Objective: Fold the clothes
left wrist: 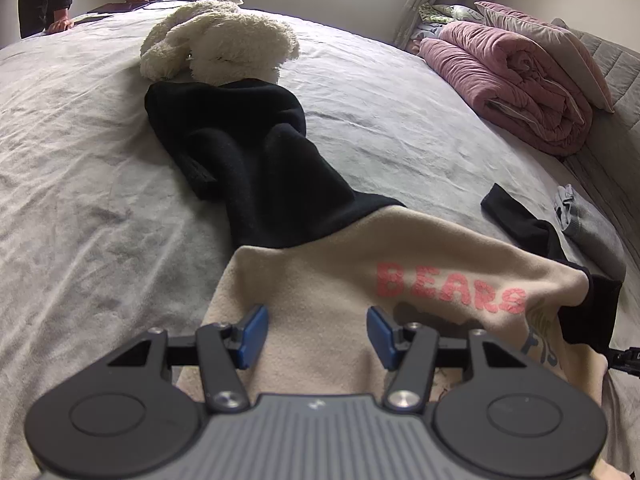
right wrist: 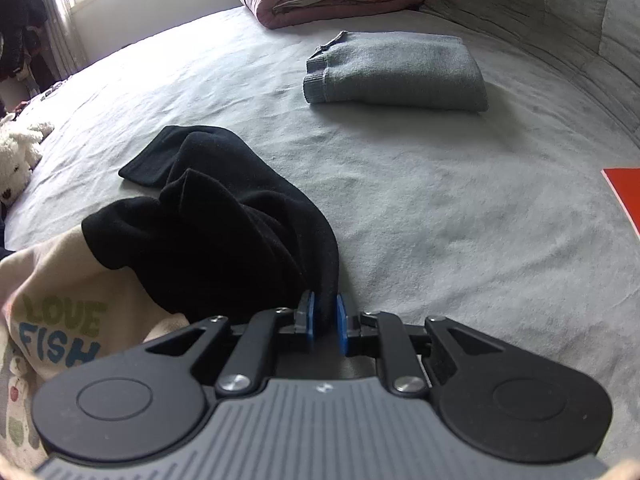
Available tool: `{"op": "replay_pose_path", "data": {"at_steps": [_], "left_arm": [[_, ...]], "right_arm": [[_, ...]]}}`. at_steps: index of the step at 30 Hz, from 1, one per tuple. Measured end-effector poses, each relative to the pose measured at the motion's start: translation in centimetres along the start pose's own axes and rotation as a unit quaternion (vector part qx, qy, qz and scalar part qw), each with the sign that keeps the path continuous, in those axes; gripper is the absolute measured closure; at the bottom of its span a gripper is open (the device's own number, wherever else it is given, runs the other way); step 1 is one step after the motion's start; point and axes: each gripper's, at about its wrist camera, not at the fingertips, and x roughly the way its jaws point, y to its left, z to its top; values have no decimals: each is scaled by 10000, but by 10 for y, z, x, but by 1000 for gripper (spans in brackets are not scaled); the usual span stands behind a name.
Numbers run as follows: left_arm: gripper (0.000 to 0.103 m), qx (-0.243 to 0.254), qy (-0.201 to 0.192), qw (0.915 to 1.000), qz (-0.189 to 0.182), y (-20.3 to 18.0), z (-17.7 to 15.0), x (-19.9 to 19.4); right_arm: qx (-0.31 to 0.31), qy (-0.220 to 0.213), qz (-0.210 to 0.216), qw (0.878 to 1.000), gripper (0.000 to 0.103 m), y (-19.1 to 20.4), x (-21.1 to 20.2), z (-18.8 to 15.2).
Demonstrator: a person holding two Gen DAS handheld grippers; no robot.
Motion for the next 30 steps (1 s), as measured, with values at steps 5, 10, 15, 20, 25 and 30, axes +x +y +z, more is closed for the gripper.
{"op": "replay_pose_path", "data": {"at_steps": [5, 10, 15, 20, 25, 30], "left_arm": [[47, -51, 29, 10000, -49, 3, 3, 1], [47, -62, 62, 9999, -50, 6, 6, -1], [47, -28, 107, 9999, -5, 9, 12, -4], [46, -404, 117, 9991, -35, 23, 24, -8], [45, -1099, 342, 9924, -443, 39, 45, 0], [45, -1299, 376, 9895, -512, 29, 74, 18]], "right_arm": [[60, -164, 246, 9995, 68, -2, -13, 5], [10, -278, 499, 9984, 61, 0, -24, 6], [49, -270, 669, 9974, 61, -2, -32, 5], [26, -397, 765, 9963, 57, -2, -42, 8], [0, -398, 855, 9955, 56, 5, -41, 10], [-21, -376, 948, 9948, 56, 11, -39, 11]]}}
